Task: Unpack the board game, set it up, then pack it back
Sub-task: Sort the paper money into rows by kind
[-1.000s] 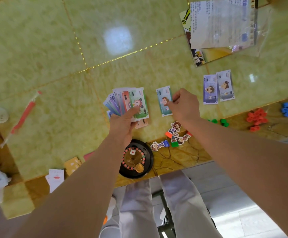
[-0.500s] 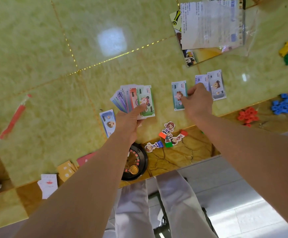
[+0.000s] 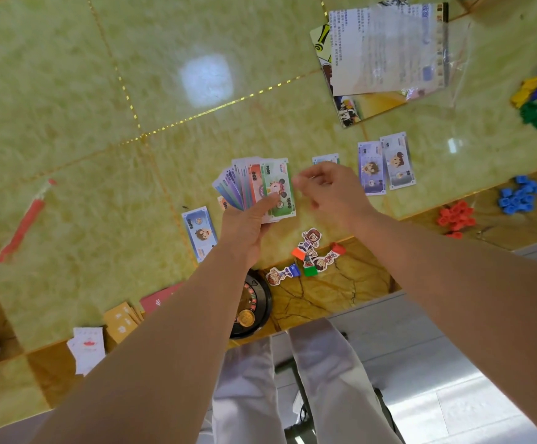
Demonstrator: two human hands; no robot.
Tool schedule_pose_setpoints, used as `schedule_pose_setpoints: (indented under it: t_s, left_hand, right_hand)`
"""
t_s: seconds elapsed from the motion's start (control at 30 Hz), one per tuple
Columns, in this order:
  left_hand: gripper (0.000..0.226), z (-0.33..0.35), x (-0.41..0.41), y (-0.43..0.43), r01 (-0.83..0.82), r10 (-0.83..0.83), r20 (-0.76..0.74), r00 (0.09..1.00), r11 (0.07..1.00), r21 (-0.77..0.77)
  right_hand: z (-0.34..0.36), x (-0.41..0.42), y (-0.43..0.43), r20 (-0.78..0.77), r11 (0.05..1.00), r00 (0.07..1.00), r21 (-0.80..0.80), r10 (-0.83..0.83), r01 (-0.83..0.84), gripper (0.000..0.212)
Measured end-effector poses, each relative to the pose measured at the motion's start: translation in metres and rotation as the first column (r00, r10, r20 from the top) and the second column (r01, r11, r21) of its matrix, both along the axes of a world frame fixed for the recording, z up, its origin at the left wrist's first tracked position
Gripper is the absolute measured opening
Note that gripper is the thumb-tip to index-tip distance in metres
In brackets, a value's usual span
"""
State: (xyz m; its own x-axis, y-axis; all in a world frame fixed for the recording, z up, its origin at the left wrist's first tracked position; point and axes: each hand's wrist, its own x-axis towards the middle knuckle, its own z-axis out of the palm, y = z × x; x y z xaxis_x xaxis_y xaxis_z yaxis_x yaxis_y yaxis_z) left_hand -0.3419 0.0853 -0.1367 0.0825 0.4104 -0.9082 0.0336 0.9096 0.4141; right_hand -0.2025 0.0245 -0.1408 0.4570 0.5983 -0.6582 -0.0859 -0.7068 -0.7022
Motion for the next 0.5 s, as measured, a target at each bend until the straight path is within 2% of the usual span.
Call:
schedule_pose_setpoints:
  t_s: [0.07,0.27,0.37,0.5]
  left_hand:
    - [0.018,0.001,0.001,0.000,0.018,-0.018,0.027,0.999,1.000,-0.012]
    - [0.011,0.005,-0.003,-0.001,0.001,0.000,0.075,0.997,1.000,-0.012]
    - [0.012,0.003,-0.013,-0.001,-0.011,0.011,-0.005,1.000,0.998,0.058]
    - [0.011,0.002,-0.031,0.005,-0.081,0.091,-0.090,0.992,0.991,0.111]
  right_hand:
    - [-0.001,-0.005,0.002,-0.056,0.999,0.998,0.020,0.040,-0.039,0.013]
    - [-0.003,-0.008,0.004,-0.096,0.999,0.995,0.035,-0.003,0.006,0.013]
    - [-0.008,-0.006,0.001,-0.025,1.000,0.999,0.003,-0.027,0.027,0.015]
    - [-0.015,-0.009,-0.002,0.072,0.996,0.996,-0.074,0.050,-0.044,0.016]
